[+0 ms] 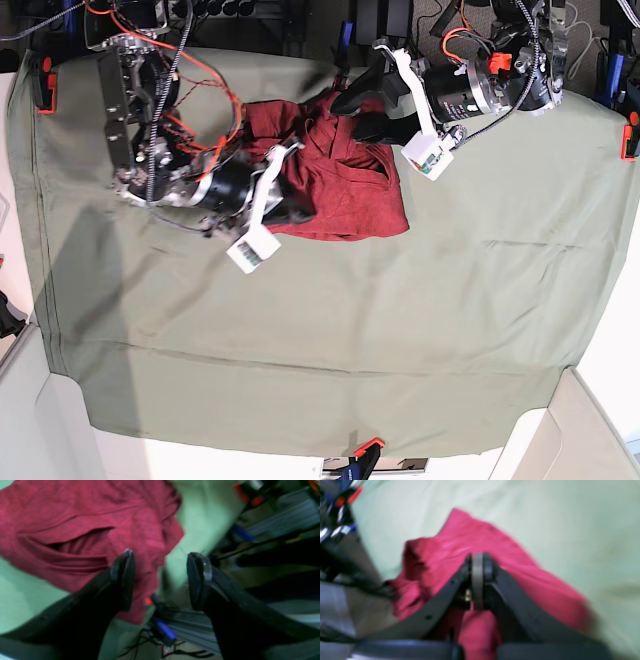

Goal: Fold the T-shirt properly
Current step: 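Press the folded bundle with the right gripper, then withdraw it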

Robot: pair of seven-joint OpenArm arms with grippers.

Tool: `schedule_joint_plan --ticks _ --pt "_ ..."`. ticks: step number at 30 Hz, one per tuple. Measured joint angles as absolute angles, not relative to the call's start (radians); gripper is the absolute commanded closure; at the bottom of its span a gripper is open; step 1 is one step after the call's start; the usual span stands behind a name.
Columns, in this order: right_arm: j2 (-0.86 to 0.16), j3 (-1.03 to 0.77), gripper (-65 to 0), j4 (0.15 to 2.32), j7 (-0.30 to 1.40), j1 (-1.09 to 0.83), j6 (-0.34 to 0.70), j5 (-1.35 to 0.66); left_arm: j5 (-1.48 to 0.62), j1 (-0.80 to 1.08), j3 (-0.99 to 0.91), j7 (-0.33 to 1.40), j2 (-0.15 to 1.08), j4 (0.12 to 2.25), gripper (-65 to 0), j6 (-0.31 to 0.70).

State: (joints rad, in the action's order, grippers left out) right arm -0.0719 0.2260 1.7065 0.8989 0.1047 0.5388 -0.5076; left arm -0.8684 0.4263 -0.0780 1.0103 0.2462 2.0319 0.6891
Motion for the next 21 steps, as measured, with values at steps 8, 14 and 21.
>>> schedule_joint_plan --ticks 8,14,21 --pt "-0.051 0.367 0.0 1.535 0.815 0.168 0.543 -0.396 -0.819 0.416 -0.075 0.979 0.241 1.970 -35.4 0.689" --pt "0.029 0.376 0.0 1.305 0.780 0.278 0.546 -0.373 -0.822 0.418 -0.075 0.979 0.241 1.910 -35.4 0.689" --pt "0.082 0.375 0.0 1.147 0.706 0.373 0.546 -0.284 -0.902 0.487 -0.075 0.987 0.241 1.910 -35.4 0.689"
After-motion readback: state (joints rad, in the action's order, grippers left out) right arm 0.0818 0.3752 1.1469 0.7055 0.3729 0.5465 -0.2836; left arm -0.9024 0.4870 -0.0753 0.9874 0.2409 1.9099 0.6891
